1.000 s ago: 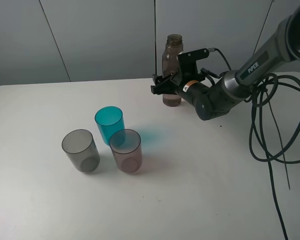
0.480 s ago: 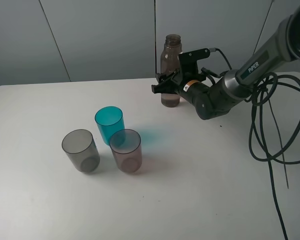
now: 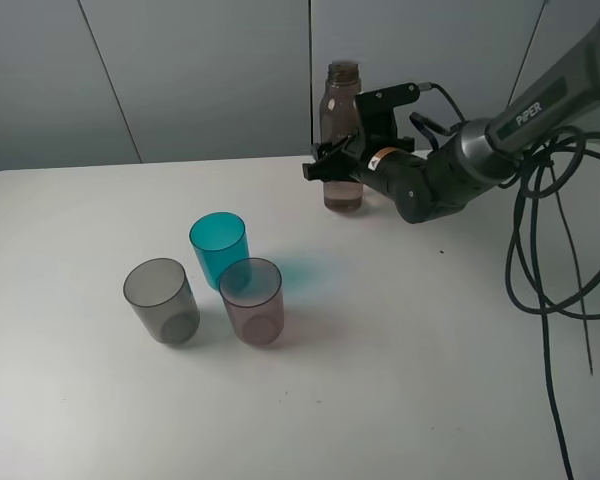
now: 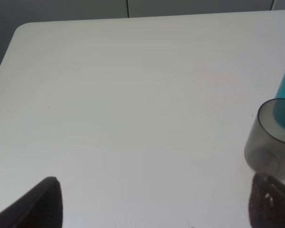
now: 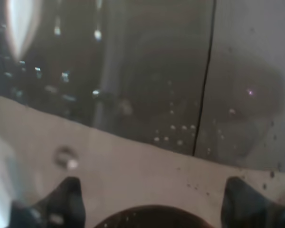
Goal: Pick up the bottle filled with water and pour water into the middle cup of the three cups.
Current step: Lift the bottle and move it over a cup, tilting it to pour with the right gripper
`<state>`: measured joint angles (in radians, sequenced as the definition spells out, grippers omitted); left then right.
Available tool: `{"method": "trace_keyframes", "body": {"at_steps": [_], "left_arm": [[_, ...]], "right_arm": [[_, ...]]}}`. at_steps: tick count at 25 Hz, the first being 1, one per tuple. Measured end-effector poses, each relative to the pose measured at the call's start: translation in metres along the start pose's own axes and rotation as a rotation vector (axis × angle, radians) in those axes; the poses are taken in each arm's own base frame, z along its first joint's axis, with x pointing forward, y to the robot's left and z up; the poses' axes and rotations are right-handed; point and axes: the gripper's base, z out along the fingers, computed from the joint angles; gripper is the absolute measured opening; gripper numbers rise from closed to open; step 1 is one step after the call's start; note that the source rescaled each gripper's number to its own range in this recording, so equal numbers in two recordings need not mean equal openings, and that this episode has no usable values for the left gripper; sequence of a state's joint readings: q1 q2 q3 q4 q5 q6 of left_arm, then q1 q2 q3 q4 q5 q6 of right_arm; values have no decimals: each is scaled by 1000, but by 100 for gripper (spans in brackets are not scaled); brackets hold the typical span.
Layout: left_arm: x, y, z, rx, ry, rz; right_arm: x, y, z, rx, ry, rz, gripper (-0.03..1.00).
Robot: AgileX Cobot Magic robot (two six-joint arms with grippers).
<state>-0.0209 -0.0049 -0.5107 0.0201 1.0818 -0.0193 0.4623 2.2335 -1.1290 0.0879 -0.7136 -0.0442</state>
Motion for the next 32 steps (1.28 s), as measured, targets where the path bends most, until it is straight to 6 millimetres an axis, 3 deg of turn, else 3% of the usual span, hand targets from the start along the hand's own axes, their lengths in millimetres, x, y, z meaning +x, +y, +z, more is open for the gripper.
{"method": "trace_keyframes", "body": {"at_steps": [12, 21, 27, 32], "left_arm": [[0, 0, 0, 0, 0, -4], [0, 0, 0, 0, 0, -4], [0, 0, 0, 0, 0, -4], [0, 0, 0, 0, 0, -4]], "right_arm": [[-45, 64, -23, -113, -126, -274, 2], [-44, 84, -28, -93, -133, -551, 2], [-42, 84, -29, -82, -135, -667, 2], [-27, 81, -35, -84, -105, -720, 2]]}}
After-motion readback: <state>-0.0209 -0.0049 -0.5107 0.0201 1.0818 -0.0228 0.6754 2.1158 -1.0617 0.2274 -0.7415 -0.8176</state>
